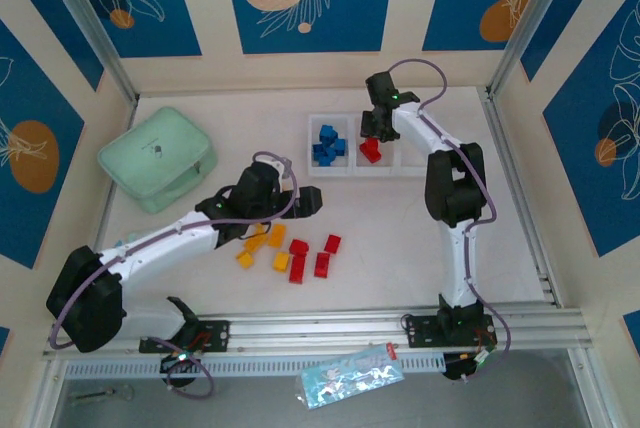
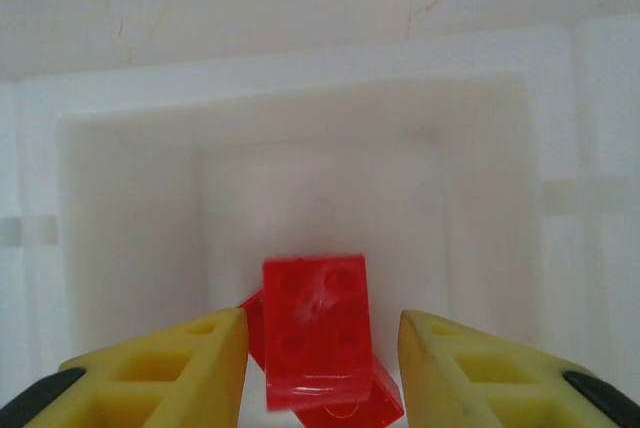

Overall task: Sort the legos into containers by color
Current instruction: Place the lego in the container.

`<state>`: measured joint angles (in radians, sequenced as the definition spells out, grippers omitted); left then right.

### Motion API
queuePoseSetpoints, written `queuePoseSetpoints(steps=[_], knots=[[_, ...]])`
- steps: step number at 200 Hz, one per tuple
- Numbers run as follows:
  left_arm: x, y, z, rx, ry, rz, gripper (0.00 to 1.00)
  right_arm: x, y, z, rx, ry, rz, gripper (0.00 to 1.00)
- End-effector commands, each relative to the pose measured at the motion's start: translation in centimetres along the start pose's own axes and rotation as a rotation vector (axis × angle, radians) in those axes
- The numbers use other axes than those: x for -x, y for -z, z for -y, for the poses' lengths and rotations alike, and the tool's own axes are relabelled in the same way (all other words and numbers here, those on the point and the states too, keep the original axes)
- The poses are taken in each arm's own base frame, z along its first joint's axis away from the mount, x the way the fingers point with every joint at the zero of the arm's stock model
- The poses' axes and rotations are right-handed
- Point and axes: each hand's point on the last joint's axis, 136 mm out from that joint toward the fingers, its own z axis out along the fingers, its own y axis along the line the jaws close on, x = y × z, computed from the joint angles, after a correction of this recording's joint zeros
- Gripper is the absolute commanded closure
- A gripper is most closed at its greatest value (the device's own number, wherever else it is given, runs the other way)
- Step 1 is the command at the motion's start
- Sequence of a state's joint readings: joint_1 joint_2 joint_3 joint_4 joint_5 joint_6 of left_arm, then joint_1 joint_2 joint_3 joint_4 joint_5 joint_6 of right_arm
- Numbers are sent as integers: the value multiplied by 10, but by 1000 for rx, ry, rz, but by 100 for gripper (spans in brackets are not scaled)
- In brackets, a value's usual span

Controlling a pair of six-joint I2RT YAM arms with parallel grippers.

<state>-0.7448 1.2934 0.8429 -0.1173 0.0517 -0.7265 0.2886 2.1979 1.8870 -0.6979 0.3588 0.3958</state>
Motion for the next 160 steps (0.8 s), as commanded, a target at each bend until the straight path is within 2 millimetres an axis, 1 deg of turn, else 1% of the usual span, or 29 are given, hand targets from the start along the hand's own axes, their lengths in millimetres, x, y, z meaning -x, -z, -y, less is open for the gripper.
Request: queuePoseSetpoints(steps=[1,13,31,49,52,64,83,104,131,145,160], knots=[[12,5,13,-23,-25,29,1,9,27,-13,55,14,28,55],[13,7,14,-27,-28,36,1,9,39,-17,67,20,44,54],[15,10,16,-33,-34,43,1,2,57,-23,85,31,51,53],[15,15,15,-28,-37,49,1,-12,74,-32,117,37,56,51],[14,15,14,-26,-37,49,1,-17,74,-33,120,39,50,51],[13,18,12,-19,-37,52,1,-29,85,-38,143,47,50,51],[11,24,6,-5,-38,58,1,-56,96,-46,174,67,24,50],[6,32,0,8,-37,65,1,-87,104,-50,184,89,-10,47],[-3,41,-14,43,-30,66,1,-133,110,-58,208,114,-80,46],[-9,45,-21,60,-25,65,1,-158,110,-61,193,117,-109,45],[-15,48,-30,81,-13,68,1,-184,112,-69,207,113,-135,45]])
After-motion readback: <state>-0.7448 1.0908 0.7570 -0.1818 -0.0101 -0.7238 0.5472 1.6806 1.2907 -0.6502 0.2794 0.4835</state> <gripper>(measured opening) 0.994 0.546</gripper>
